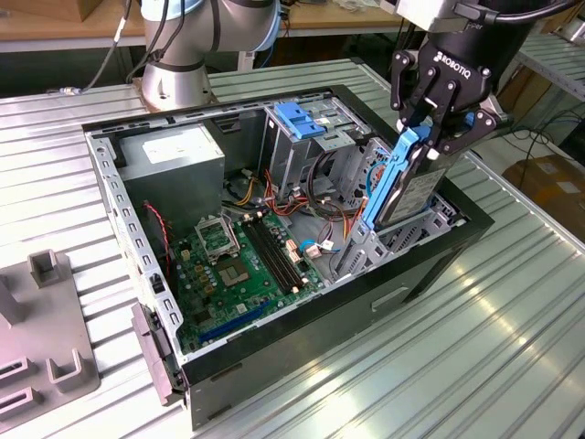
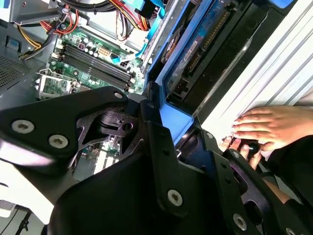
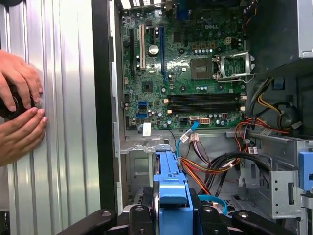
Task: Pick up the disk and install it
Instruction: 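Insert the disk into the insertion slot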
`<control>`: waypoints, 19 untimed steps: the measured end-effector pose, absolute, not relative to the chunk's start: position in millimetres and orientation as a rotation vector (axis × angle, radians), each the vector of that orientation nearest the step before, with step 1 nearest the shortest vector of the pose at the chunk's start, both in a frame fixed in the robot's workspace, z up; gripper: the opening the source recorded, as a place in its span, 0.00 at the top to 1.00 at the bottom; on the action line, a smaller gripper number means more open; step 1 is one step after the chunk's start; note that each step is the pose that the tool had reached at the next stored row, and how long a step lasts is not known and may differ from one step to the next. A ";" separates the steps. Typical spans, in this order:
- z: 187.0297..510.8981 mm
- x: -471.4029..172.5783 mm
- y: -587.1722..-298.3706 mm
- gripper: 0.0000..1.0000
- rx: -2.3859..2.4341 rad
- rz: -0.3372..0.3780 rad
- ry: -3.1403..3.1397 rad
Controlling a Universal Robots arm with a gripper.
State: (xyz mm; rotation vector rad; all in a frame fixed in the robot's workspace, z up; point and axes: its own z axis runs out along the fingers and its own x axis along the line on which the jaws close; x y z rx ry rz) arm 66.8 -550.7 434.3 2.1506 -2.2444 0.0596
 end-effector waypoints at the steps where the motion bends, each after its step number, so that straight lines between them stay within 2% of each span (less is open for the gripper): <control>1: 434.3 66.8 -550.7 0.63 2.151 0.060 -2.244; 19: 424.2 66.8 -550.7 0.63 2.151 0.060 -2.244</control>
